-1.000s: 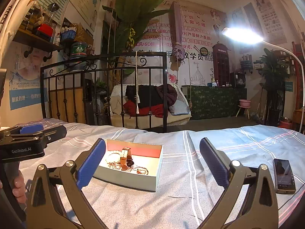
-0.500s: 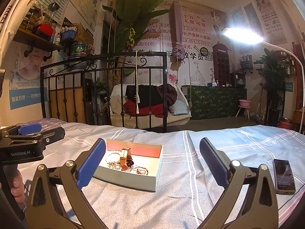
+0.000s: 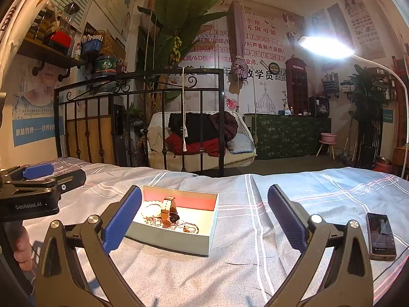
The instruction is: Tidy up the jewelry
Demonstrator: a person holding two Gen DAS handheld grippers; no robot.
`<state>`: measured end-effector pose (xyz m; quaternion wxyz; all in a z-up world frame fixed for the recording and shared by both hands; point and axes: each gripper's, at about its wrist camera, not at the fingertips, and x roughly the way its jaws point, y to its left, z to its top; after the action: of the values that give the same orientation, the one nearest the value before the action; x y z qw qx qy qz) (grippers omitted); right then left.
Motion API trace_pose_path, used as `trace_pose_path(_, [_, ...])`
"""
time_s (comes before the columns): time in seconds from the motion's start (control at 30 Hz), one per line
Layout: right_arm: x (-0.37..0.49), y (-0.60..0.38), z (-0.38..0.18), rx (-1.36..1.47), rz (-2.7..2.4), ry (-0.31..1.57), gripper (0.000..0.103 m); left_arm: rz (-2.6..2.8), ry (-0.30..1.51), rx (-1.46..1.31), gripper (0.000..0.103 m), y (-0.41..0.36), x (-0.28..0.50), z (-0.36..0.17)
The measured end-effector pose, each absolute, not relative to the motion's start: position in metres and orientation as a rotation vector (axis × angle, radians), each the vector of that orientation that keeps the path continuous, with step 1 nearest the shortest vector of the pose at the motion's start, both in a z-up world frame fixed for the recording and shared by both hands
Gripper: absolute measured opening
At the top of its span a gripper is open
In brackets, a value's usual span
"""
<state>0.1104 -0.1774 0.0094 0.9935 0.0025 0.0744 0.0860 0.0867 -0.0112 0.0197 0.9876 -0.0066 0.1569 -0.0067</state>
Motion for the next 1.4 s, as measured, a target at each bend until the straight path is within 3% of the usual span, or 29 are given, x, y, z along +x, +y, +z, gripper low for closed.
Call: trace_pose_path(1.4, [0.110,-0.175,-0.001,-0.004,0.180,0.162,0.097,-0.024,0.328,0.002,0.096,-0.017,0.087,0.017])
